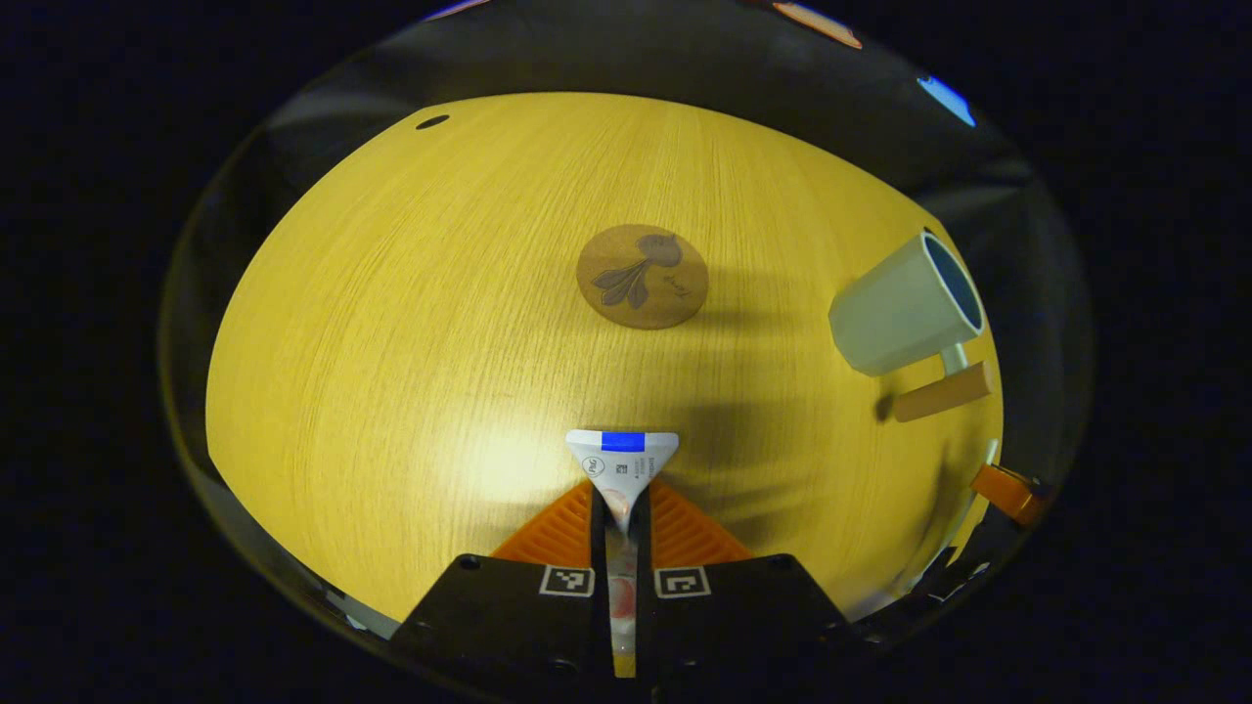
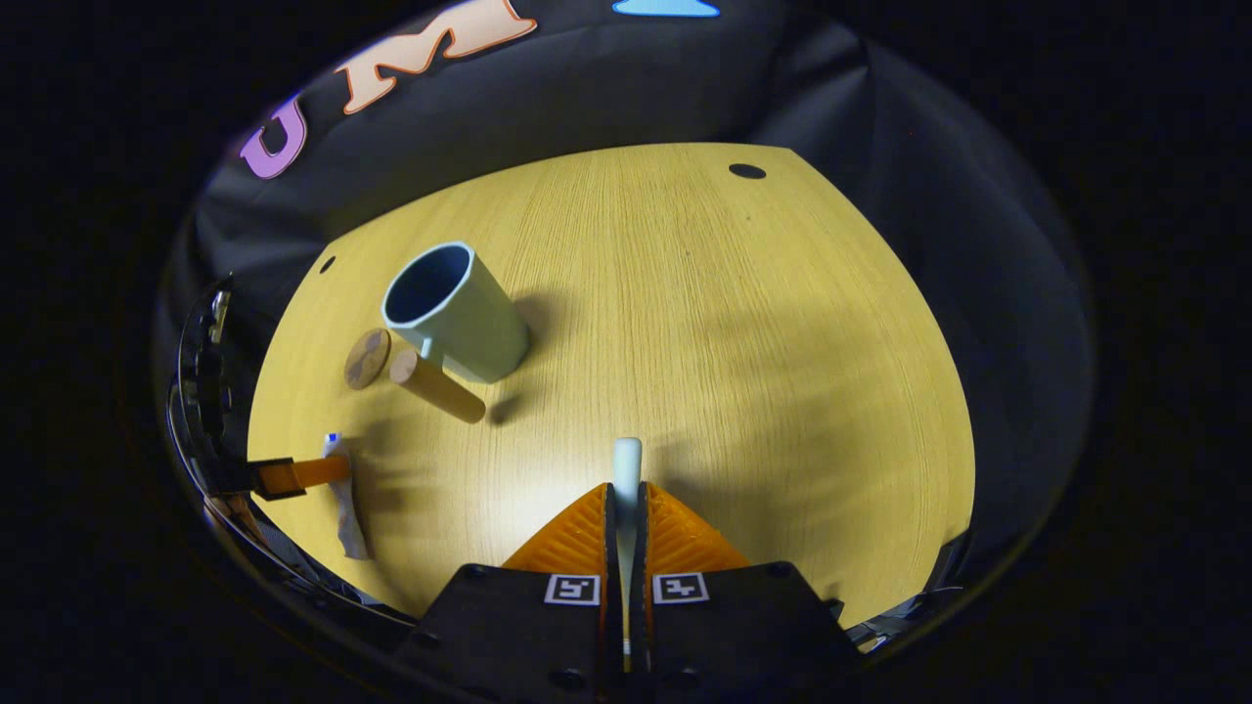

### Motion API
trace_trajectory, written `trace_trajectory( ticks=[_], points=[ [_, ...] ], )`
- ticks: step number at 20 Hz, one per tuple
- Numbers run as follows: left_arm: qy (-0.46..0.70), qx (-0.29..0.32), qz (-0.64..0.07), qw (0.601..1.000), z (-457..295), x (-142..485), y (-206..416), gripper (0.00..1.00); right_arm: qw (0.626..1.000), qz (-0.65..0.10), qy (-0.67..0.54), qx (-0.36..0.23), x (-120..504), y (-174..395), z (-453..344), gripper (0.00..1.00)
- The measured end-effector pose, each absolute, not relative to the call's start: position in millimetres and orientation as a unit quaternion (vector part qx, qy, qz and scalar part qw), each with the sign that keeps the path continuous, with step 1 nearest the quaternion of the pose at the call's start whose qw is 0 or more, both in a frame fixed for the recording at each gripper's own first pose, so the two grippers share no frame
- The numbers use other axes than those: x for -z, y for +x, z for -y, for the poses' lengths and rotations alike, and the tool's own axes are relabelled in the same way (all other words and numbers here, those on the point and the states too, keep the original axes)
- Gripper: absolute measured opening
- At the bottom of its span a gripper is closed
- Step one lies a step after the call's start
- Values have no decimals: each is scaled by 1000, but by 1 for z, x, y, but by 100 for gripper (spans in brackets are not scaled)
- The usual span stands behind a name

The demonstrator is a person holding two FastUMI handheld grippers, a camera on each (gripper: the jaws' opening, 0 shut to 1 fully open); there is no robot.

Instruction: Put the toothbrush and toothpaste on the desktop into the cup, then pick up the cup and place it on the coaster on the desktop.

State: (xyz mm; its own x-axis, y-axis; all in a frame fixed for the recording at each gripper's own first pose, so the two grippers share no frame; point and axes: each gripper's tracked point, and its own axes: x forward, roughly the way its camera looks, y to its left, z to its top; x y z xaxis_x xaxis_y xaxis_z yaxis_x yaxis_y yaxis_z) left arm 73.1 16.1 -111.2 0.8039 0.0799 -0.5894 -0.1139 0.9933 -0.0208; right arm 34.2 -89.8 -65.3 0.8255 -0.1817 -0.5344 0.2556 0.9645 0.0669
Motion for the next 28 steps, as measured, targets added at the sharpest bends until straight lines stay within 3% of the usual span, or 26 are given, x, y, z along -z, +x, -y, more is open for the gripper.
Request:
trace_trajectory(
  ticks=[4, 10, 15, 22, 28],
  points=[
    [-42, -35, -238, 970, -14, 85, 73, 5, 974, -182, 89, 102, 15, 52, 89, 5],
    [-13, 4, -138, 990, -3, 28, 65, 2, 996, -24, 84, 33, -90, 79, 55, 5],
    [-17, 31, -73, 997, 7, -18, 39, 1, 995, 64, 70, -33, -154, 99, 10, 5],
    [-24, 22, -33, 999, 7, -30, 20, 0, 984, 140, 45, -97, -186, 130, -34, 5],
    [-36, -9, -11, 999, -2, -35, 6, 0, 988, 114, -2, -103, -147, 168, -40, 6]
  ],
)
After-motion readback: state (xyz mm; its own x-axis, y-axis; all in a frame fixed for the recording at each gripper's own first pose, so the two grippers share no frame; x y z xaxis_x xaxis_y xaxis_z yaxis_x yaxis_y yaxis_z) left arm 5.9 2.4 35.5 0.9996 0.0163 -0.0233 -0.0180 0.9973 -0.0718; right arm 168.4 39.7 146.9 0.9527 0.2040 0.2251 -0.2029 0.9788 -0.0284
